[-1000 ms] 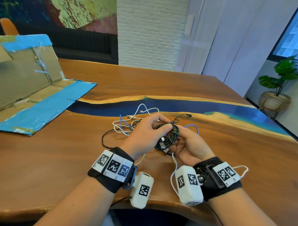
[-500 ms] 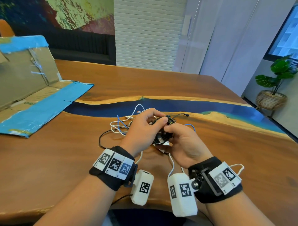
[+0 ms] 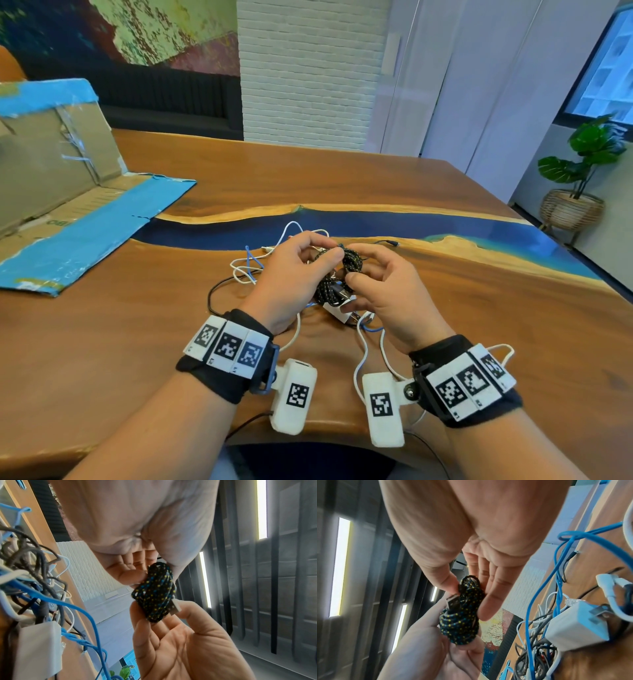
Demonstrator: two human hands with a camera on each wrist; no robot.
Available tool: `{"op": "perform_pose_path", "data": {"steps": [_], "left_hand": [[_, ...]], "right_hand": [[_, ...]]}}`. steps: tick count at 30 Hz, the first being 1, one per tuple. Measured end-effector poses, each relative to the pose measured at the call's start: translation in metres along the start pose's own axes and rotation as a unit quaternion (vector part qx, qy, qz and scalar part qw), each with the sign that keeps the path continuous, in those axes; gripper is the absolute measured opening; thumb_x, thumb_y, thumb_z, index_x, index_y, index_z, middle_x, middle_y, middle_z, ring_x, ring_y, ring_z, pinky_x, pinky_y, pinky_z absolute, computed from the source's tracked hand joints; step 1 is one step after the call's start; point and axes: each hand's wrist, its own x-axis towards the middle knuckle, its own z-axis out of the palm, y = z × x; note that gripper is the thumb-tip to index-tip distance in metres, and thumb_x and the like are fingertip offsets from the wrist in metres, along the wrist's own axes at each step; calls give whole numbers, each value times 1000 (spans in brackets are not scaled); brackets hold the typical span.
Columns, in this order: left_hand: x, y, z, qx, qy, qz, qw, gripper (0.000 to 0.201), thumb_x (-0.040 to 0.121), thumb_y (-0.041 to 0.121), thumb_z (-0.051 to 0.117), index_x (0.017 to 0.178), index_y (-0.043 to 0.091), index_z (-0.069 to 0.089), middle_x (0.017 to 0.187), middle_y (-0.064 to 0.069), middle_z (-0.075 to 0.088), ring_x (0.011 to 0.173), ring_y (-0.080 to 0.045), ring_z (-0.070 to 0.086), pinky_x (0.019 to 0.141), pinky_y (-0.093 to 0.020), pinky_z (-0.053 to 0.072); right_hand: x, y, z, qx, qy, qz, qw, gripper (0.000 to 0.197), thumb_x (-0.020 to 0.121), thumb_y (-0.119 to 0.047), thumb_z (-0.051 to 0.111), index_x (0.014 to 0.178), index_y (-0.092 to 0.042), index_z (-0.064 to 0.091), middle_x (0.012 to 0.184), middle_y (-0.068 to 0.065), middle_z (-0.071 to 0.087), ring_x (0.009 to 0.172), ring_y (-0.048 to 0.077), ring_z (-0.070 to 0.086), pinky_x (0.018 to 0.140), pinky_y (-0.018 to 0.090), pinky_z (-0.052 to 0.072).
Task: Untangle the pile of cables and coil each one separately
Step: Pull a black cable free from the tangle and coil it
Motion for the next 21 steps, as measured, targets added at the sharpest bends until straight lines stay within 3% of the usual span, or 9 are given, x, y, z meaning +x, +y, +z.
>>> {"op": "perform_pose_path", "data": {"steps": [4, 6, 9, 12, 17, 21], "left_hand": [[2, -1, 2, 10, 5, -5, 1000, 9, 95, 19, 71, 103, 16, 71, 90, -12, 65, 77, -12, 65, 74, -34, 57], [2, -2, 2, 8, 2, -12, 1000, 9, 94, 20, 71, 103, 16, 71, 89, -11, 67, 78, -13, 66, 74, -36, 57], [0, -3, 2, 24, -9, -30, 999, 13, 97, 25, 69, 107, 18, 70, 93, -17, 68, 76, -16, 67, 60, -35, 57], [-5, -2, -2, 58, -8, -42, 997, 13, 99, 25, 65, 108, 17, 70, 88, -5, 64, 67, -9, 59, 52, -28, 50], [-14, -12, -28, 143, -24, -51, 988, 10, 99, 28, 64, 100, 29, 74, 89, 2, 70, 75, -15, 64, 65, -34, 55], [-32, -15, -39, 158, -89, -35, 983, 11, 94, 32, 67, 92, 38, 76, 80, 0, 72, 74, -15, 66, 74, -34, 55]], "right_hand": [[-1, -2, -4, -15, 10, -3, 1000, 33, 94, 4, 64, 121, -13, 65, 104, 16, 75, 85, 29, 76, 61, 39, 62], [-2, -3, -6, -18, 6, 5, 1000, 31, 94, 3, 65, 122, -11, 65, 103, 16, 76, 82, 29, 76, 60, 40, 62], [-2, -3, -11, -20, 7, 17, 1000, 29, 93, 1, 67, 120, -11, 65, 99, 16, 77, 78, 29, 75, 57, 40, 62], [-2, -2, -25, -30, 12, 37, 999, 28, 92, 1, 68, 118, -10, 65, 96, 19, 76, 71, 29, 72, 52, 39, 61], [1, -5, -77, -78, 57, 68, 993, 27, 91, -1, 70, 117, -10, 66, 97, 21, 76, 66, 28, 68, 52, 34, 59], [19, -15, -149, -137, 130, 88, 978, 28, 89, -5, 74, 116, -8, 66, 97, 22, 75, 64, 25, 72, 57, 37, 61]]}}
